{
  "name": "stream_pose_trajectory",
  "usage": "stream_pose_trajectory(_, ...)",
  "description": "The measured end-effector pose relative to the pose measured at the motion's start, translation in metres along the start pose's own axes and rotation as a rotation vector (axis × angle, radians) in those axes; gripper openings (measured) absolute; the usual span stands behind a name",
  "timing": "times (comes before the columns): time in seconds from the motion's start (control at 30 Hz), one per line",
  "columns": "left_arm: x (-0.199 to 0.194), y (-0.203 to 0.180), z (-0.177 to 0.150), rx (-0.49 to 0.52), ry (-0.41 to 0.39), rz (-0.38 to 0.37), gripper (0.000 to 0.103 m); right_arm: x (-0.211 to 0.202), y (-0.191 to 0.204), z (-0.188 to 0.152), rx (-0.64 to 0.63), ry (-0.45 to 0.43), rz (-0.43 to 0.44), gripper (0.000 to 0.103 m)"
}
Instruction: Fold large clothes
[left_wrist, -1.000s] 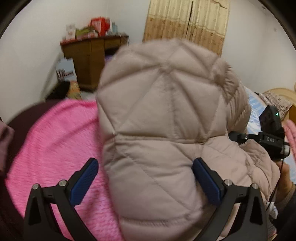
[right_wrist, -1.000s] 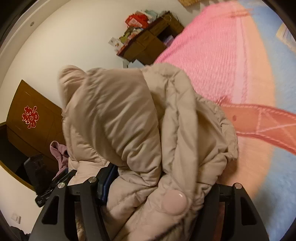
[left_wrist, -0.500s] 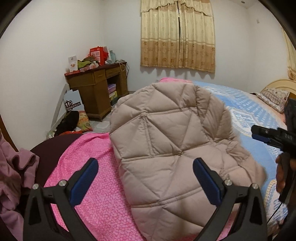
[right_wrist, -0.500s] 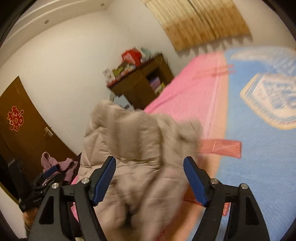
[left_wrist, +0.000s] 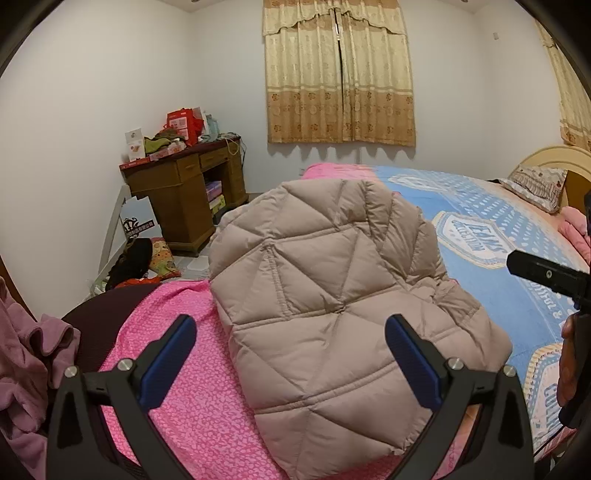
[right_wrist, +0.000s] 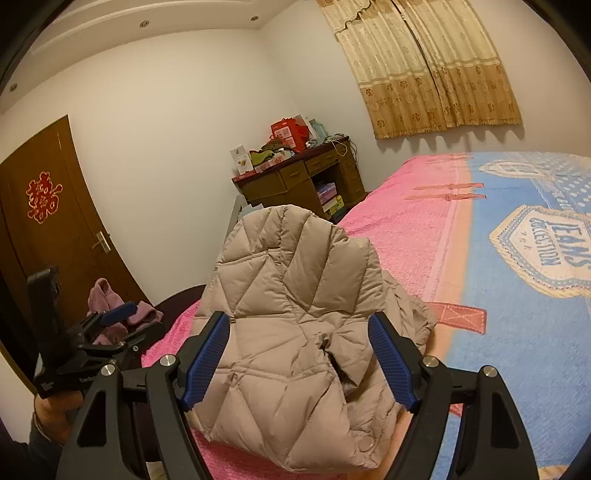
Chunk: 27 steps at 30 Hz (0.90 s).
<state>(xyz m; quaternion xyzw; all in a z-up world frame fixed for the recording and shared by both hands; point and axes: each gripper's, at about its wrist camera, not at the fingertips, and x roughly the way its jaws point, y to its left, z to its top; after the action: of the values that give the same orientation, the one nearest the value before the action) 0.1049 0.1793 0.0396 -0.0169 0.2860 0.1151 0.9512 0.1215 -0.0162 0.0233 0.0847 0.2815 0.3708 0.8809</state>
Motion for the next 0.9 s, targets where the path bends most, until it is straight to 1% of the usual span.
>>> stream_pose_trajectory(0.33,0.002,-0.003,-0.002,-0.006,0.005,-0.005,0.103,-0.005,0.003,-0.002,0.000,-0.013,0.006,0.078)
stream_pose_trajectory(0.57,0.002,-0.005,-0.002,-0.004,0.008,-0.018,0.103,-0.003,0.008,-0.005,-0.001,-0.001,0.009,0.078)
stream_pose_trajectory(0.9,0.003,-0.003,-0.002,-0.014,0.009,-0.001,0.103,-0.007,0.017,-0.005,-0.016,-0.010,0.019,0.078)
